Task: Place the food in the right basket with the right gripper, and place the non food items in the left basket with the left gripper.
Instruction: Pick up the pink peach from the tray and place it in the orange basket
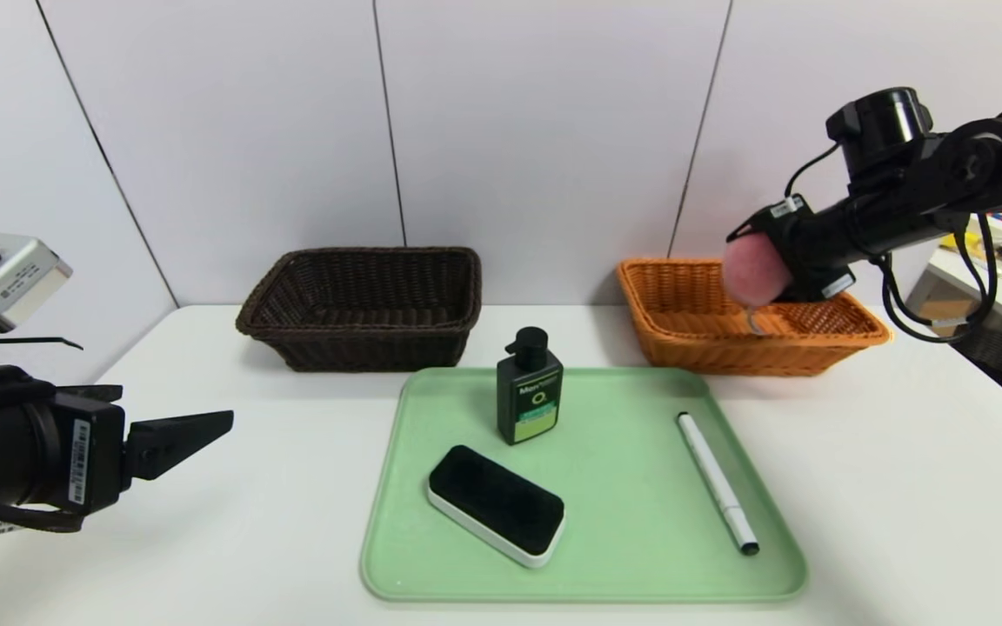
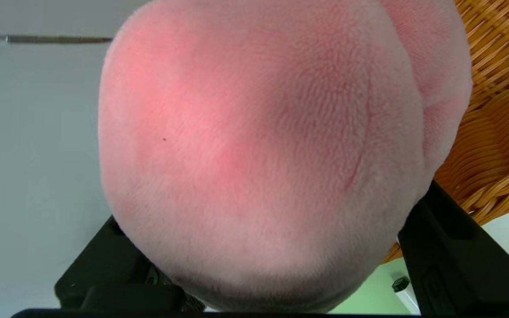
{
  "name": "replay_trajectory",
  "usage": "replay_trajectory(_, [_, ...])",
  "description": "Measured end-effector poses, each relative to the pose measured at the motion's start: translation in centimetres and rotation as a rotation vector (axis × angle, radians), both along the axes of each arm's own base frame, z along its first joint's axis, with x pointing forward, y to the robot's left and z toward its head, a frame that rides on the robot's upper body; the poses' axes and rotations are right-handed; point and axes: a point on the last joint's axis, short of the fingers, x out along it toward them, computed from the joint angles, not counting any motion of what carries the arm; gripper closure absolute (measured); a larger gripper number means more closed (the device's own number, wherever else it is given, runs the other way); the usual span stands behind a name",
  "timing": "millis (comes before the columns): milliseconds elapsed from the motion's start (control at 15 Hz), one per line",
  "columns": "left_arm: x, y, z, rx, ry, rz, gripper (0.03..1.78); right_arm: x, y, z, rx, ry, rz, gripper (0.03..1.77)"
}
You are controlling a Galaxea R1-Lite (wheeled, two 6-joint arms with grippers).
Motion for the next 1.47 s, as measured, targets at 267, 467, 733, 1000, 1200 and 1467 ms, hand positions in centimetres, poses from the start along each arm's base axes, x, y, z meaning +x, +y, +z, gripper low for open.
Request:
replay_trajectory(267, [0.09, -0.03, -0.04, 0.002, 0.003, 0.001, 0.12, 0.14, -0.65, -0.20, 0.002, 0.006, -0.015, 0.26])
replay_trajectory(467, [0.12, -0.04, -0.10, 0.003, 0.006, 0.001, 0.12, 0.25, -0.87, -0.38, 0.001, 0.010, -0.021, 0.20])
replay_trajectory(733, [0.08, -0.03, -0.16, 0.003, 0.007, 0.001, 0.12, 0.19, -0.78, -0.24, 0.004, 0.006, -0.017, 0.15])
replay_trajectory(1000, [0.09, -0.03, -0.16, 0.003, 0.006, 0.001, 0.12, 0.21, -0.82, -0.62, 0.004, 0.022, -0.020, 0.13])
replay_trajectory(1200, [0.11, -0.04, -0.03, 0.001, 0.001, 0.001, 0.12, 0.16, -0.68, -0.68, -0.001, 0.021, -0.012, 0.12])
replay_trajectory(1467, [0.04, -0.01, 0.03, -0.001, -0.003, 0.003, 0.12, -0.19, -0.44, -0.01, 0.001, 0.004, -0.007, 0.11])
